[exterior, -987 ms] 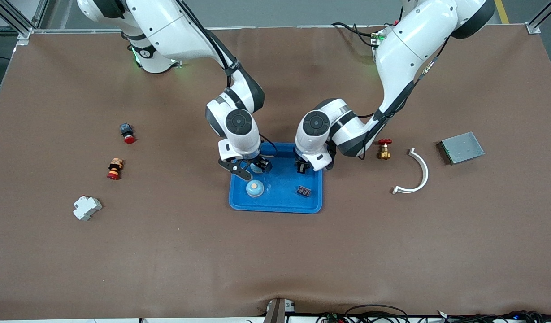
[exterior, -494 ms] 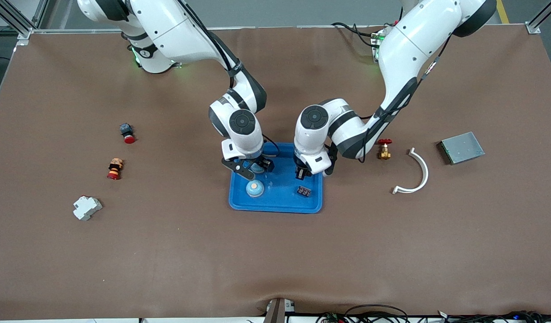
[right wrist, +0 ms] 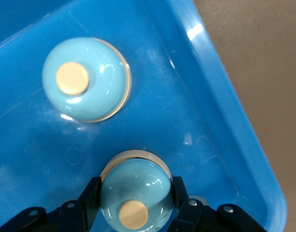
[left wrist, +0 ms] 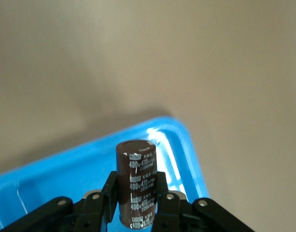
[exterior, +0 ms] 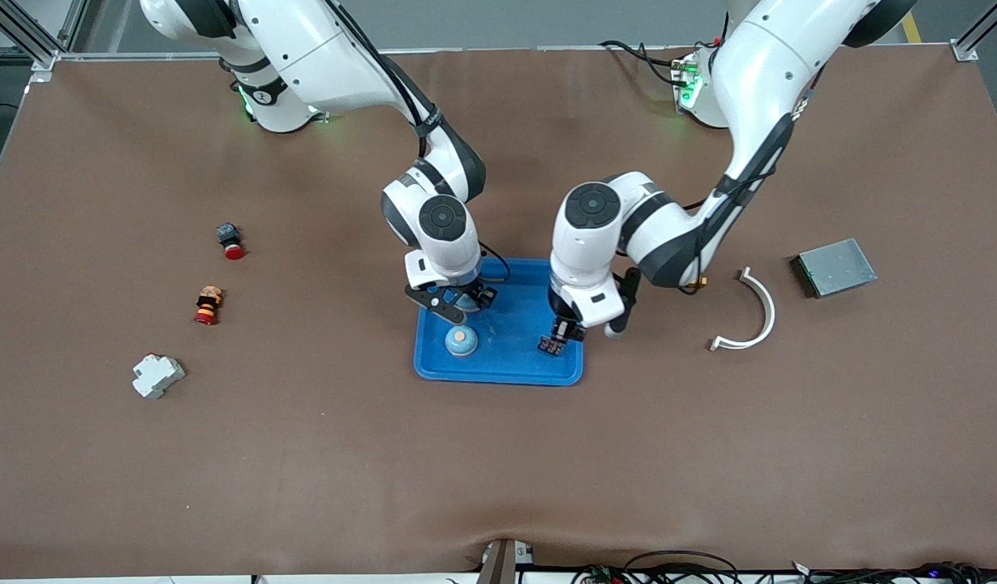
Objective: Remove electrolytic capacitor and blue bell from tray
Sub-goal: 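Grasp the bell with the right gripper while the left gripper grasps a capacitor, then place the bell with the right gripper while the left gripper places the capacitor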
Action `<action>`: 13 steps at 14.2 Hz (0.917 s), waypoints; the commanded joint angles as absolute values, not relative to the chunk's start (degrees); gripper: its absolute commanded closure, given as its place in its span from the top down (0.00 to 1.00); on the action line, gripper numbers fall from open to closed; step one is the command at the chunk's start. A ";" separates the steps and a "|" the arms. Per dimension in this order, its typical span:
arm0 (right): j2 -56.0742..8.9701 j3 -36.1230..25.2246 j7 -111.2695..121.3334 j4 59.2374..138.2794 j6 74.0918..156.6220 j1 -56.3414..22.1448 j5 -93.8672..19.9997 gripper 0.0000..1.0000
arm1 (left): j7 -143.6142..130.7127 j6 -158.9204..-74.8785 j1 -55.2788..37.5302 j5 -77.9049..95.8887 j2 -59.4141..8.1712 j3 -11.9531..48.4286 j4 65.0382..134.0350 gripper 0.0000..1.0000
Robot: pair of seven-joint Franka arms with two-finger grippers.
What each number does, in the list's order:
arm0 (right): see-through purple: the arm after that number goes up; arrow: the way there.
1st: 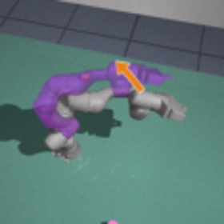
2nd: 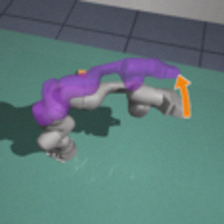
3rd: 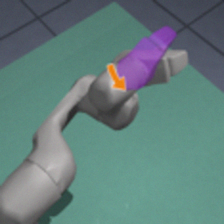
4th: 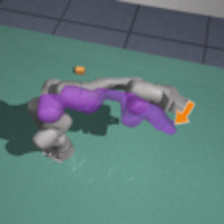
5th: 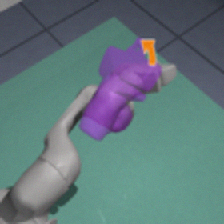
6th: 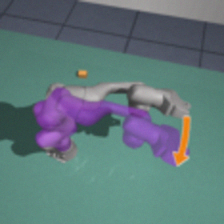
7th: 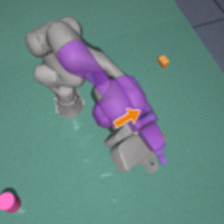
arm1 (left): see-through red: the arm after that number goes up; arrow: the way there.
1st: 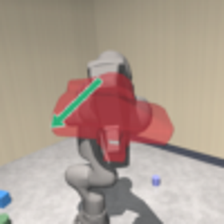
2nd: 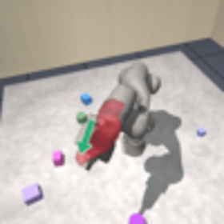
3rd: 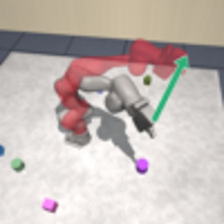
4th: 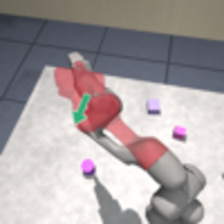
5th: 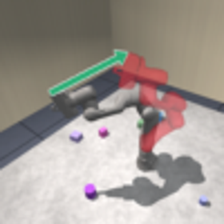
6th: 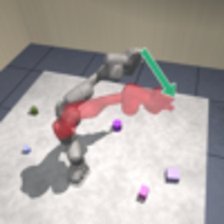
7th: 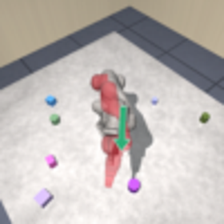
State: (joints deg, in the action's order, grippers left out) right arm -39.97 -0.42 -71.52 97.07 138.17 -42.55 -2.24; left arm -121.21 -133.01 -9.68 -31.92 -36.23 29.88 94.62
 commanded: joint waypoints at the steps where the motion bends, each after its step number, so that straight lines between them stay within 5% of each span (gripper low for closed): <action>1: -41.66 -1.05 -72.34 93.35 137.55 -43.25 -2.90 0.00 | -115.33 -129.13 -6.16 -28.58 -33.40 31.11 94.48 0.00; 7: -39.47 -1.23 -64.98 87.90 125.98 -40.70 -2.72 0.00 | -108.03 -124.20 -1.33 -25.31 -31.03 32.86 95.36 0.00; 13: -30.52 -1.32 -45.13 94.02 119.36 -32.36 -2.81 0.00 | -96.61 -117.70 4.56 -24.96 -30.32 33.49 95.71 0.00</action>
State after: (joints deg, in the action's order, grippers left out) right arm -35.75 -2.07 -51.43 88.68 119.97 -35.58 -2.26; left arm -100.63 -120.08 2.04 -26.22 -31.99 32.61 94.28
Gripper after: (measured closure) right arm 0.366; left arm 0.652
